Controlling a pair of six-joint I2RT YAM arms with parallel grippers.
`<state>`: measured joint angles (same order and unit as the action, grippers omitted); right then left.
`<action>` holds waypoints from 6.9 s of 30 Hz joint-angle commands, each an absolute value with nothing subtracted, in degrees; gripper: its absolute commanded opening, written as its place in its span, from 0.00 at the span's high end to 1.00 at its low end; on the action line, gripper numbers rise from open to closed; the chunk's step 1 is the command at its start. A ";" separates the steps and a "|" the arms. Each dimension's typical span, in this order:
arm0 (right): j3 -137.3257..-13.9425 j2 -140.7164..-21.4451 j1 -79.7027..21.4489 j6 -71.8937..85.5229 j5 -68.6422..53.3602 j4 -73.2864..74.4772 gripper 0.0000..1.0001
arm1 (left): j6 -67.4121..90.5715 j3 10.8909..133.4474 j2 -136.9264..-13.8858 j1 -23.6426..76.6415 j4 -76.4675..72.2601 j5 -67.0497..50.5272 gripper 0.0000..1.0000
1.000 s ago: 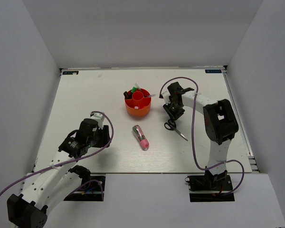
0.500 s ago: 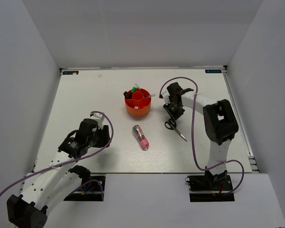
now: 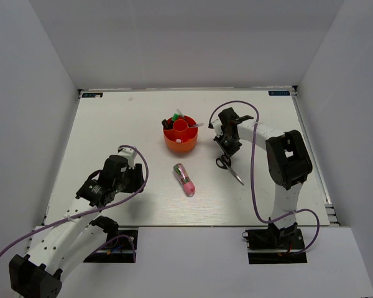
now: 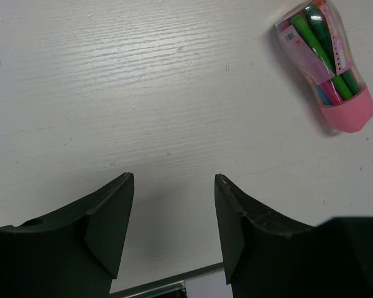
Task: Sort the stationery into containers
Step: Pick up the scissors from the center of the board, then place the scissors in the storage box.
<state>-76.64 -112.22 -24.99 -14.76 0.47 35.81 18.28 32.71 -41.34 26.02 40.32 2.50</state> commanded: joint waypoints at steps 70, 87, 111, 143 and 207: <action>-84.72 -97.56 -24.61 -17.14 -8.70 41.57 1.00 | 18.02 32.87 -40.69 26.01 40.52 2.90 0.35; -109.69 -104.33 -31.19 -21.00 -5.80 42.99 1.00 | 17.67 32.78 -41.75 26.01 40.70 4.66 0.35; -113.01 -108.89 -38.06 -23.92 -2.11 18.98 1.00 | 17.23 33.13 -43.42 25.93 41.13 5.63 0.35; -117.43 -113.74 -39.64 -18.02 -6.15 14.41 1.00 | 16.79 33.31 -43.24 25.84 41.22 5.01 0.35; -99.58 -113.20 -26.37 5.36 -19.07 4.66 1.00 | 16.44 33.57 -48.43 25.84 41.75 6.59 0.35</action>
